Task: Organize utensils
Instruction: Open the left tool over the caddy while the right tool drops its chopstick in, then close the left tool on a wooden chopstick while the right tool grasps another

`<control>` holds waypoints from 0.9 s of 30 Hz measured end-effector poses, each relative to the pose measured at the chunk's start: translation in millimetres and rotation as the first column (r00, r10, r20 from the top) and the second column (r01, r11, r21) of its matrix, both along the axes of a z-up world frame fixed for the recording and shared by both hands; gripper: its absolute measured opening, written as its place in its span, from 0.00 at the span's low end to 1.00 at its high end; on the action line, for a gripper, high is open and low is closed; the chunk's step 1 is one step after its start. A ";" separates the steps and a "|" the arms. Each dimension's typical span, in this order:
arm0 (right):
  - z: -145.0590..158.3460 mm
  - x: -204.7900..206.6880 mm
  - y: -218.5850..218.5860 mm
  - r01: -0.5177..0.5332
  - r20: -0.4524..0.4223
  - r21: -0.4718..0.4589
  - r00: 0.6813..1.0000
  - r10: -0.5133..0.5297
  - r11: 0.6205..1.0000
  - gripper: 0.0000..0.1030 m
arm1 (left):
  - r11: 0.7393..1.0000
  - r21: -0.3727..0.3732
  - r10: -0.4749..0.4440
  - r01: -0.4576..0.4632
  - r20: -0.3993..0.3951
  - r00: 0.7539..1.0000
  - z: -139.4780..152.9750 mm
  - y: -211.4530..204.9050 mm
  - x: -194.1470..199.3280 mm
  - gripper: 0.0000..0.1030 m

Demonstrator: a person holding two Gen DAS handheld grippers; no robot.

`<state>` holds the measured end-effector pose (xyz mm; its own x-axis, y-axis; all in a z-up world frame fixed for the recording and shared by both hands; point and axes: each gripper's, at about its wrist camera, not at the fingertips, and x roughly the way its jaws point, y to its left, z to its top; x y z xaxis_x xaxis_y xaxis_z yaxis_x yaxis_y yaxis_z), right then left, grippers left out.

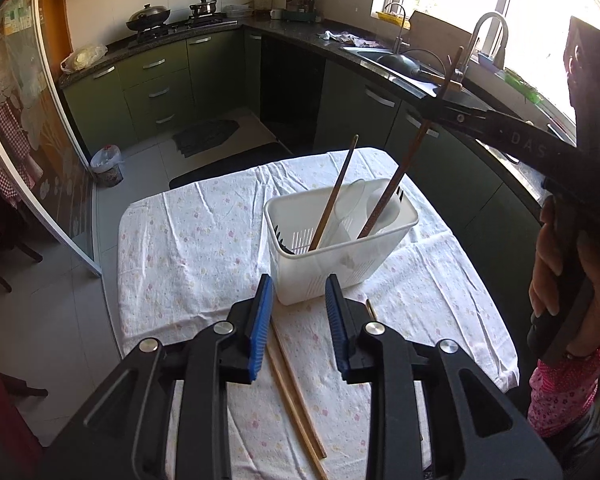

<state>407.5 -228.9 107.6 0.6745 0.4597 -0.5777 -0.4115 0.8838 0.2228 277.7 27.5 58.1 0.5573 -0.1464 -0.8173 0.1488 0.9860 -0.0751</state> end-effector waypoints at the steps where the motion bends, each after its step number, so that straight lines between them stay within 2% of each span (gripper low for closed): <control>1: -6.3 0.3 0.9 -0.004 -0.005 -0.008 1.000 0.004 1.000 0.08 | 1.000 -0.001 0.000 0.000 -0.006 1.000 -3.1 1.3 -2.0 0.26; 4: -16.0 -3.5 -0.5 -0.008 -0.003 -0.020 1.000 0.008 1.000 0.16 | 1.000 -0.003 0.001 -0.001 -0.029 1.000 -13.3 1.7 -6.7 0.26; 10: -16.3 -34.2 -28.2 -0.011 0.016 0.008 1.000 0.011 1.000 0.18 | 1.000 -0.013 0.019 -0.020 -0.081 0.997 -45.3 6.1 -15.8 0.26; 13: -23.1 -59.2 -43.6 -0.015 0.026 -0.007 1.000 0.016 1.000 0.25 | 0.999 0.015 0.040 -0.039 -0.120 0.992 -73.0 8.9 -20.1 0.26; 21: -62.8 -100.3 -78.2 -0.027 -0.051 -0.030 0.998 0.026 0.999 0.25 | 0.995 0.055 0.101 -0.089 -0.302 0.948 -156.0 12.0 -13.2 0.26; 27: -81.3 -107.3 -96.3 -0.019 -0.089 -0.022 0.996 0.017 1.000 0.25 | 0.986 0.122 0.152 -0.118 -0.320 0.935 -174.5 7.0 -8.3 0.26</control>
